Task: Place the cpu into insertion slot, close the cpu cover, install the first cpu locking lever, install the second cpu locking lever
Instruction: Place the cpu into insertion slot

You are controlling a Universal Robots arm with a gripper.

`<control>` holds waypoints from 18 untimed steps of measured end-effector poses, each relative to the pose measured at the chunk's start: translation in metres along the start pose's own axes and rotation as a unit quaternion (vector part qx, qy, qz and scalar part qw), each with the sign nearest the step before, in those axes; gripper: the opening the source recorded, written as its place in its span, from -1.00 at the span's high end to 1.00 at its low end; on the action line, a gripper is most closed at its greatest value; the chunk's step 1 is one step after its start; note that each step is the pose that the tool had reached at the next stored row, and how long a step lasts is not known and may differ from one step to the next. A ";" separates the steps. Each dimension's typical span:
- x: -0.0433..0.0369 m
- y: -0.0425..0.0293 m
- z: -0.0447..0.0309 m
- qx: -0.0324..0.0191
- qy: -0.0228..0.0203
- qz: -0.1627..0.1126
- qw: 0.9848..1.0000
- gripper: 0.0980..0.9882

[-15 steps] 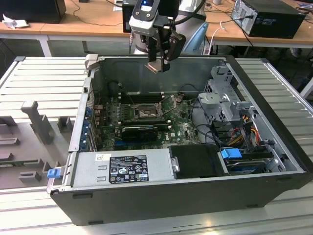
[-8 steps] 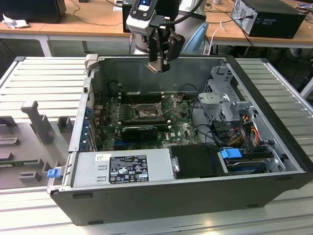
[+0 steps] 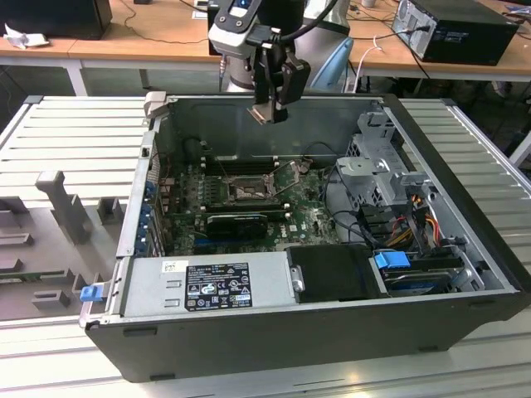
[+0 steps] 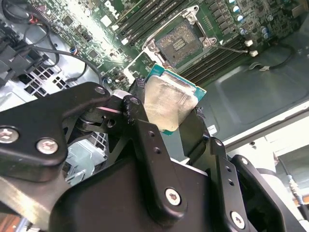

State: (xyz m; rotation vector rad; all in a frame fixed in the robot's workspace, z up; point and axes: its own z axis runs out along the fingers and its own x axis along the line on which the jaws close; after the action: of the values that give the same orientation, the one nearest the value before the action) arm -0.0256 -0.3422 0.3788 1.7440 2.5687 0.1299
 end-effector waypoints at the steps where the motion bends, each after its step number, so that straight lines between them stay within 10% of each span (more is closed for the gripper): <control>1: 0.0000 0.0000 0.0000 0.000 -0.001 0.006 1.000 0.03; 14: 0.0000 0.0000 0.0000 -0.001 -0.006 0.069 0.998 0.03; 18: 0.0000 0.0000 0.0000 -0.002 -0.009 0.103 0.995 0.03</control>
State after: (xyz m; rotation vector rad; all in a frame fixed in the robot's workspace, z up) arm -0.0256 -0.3422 0.3788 1.9937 2.3691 0.1228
